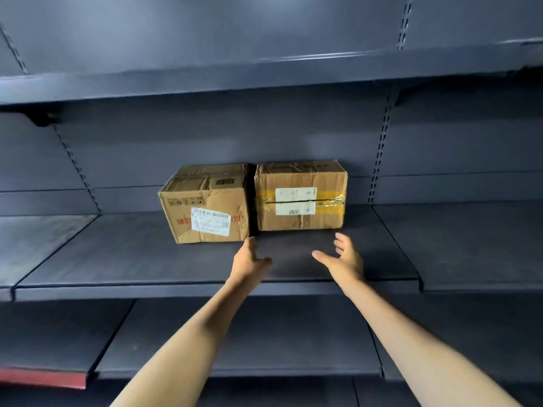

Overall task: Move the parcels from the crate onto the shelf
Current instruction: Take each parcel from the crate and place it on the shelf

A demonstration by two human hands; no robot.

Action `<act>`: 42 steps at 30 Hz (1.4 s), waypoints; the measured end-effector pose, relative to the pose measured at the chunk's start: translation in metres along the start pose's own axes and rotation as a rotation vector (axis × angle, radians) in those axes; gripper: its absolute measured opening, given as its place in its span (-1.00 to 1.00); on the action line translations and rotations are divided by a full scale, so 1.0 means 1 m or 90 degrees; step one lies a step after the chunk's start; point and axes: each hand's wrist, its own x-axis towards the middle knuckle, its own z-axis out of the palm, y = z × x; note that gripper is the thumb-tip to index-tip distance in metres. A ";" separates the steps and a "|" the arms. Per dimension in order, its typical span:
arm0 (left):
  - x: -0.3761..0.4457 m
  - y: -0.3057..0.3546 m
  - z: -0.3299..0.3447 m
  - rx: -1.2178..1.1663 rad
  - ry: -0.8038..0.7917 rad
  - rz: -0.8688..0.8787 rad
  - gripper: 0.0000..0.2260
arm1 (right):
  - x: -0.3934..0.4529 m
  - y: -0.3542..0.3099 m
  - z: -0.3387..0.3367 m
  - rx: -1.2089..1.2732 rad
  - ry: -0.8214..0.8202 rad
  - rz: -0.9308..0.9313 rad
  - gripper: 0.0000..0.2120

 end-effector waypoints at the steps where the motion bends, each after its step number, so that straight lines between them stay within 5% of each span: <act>1: -0.011 -0.004 -0.008 0.004 -0.003 0.004 -0.40 | -0.012 0.000 0.006 -0.004 -0.013 -0.005 -0.29; 11: -0.089 -0.091 -0.089 -0.023 0.050 -0.047 -0.48 | -0.125 0.015 0.060 -0.063 -0.088 -0.057 -0.32; 23: -0.144 -0.249 -0.154 0.012 -0.048 -0.222 -0.48 | -0.235 0.091 0.130 -0.120 -0.089 0.125 -0.24; 34: -0.179 -0.317 -0.119 0.044 -0.134 -0.303 -0.74 | -0.294 0.187 0.132 -0.162 -0.114 0.312 -0.35; 42: -0.206 -0.373 -0.085 0.046 -0.152 -0.470 -0.52 | -0.325 0.249 0.123 -0.181 -0.115 0.404 -0.48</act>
